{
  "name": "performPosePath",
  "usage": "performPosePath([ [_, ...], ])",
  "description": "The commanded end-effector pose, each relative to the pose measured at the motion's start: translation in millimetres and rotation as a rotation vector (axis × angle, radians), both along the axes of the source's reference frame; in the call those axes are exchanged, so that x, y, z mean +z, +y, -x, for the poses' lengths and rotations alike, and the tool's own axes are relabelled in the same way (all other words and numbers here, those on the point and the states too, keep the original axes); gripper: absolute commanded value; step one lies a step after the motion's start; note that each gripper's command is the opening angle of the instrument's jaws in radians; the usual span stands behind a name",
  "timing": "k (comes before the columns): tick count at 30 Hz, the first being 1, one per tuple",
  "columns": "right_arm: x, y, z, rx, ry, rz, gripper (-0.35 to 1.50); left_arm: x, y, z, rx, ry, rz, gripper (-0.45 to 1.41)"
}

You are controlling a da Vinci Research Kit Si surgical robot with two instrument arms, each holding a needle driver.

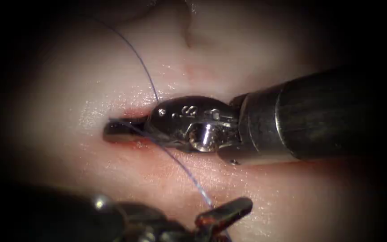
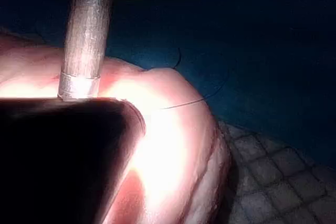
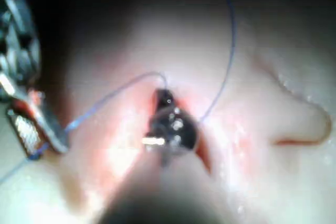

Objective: Wound Closure

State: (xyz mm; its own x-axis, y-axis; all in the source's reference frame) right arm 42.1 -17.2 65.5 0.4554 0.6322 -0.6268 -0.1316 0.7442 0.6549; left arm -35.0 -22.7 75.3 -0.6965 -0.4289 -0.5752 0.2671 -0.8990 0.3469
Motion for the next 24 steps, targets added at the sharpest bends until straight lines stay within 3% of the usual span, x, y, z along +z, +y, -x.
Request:
performPosePath([
  [1, 0.3, -0.6, -0.6, -0.002, 0.002, -0.003, -0.35, 0.5, -0.6, 0.4, 0.002, 0.000, -0.002, 0.39],
  [7, 0.3, -0.6, -0.6, 0.001, 0.000, -0.008, -0.35, 0.8, -1.1, 0.9, 0.002, -0.005, -0.002, 0.35],
  [10, 0.3, -0.7, -0.6, 0.000, 0.001, -0.008, -0.35, 0.8, -1.1, 1.0, 0.001, -0.005, -0.002, 0.25],
  [13, 0.2, -0.7, -0.7, 0.000, 0.001, -0.008, -0.35, 0.9, -1.2, 0.8, 0.003, -0.005, -0.001, -0.45],
  [19, 0.2, -0.7, -0.6, -0.001, 0.001, -0.009, -0.35, 0.5, -1.5, -0.4, -0.001, -0.022, 0.005, -0.45],
  [24, -0.5, -1.0, 0.6, -0.002, 0.017, -0.010, -0.35, -0.9, -0.6, -3.8, -0.038, -0.084, -0.008, -0.45],
])
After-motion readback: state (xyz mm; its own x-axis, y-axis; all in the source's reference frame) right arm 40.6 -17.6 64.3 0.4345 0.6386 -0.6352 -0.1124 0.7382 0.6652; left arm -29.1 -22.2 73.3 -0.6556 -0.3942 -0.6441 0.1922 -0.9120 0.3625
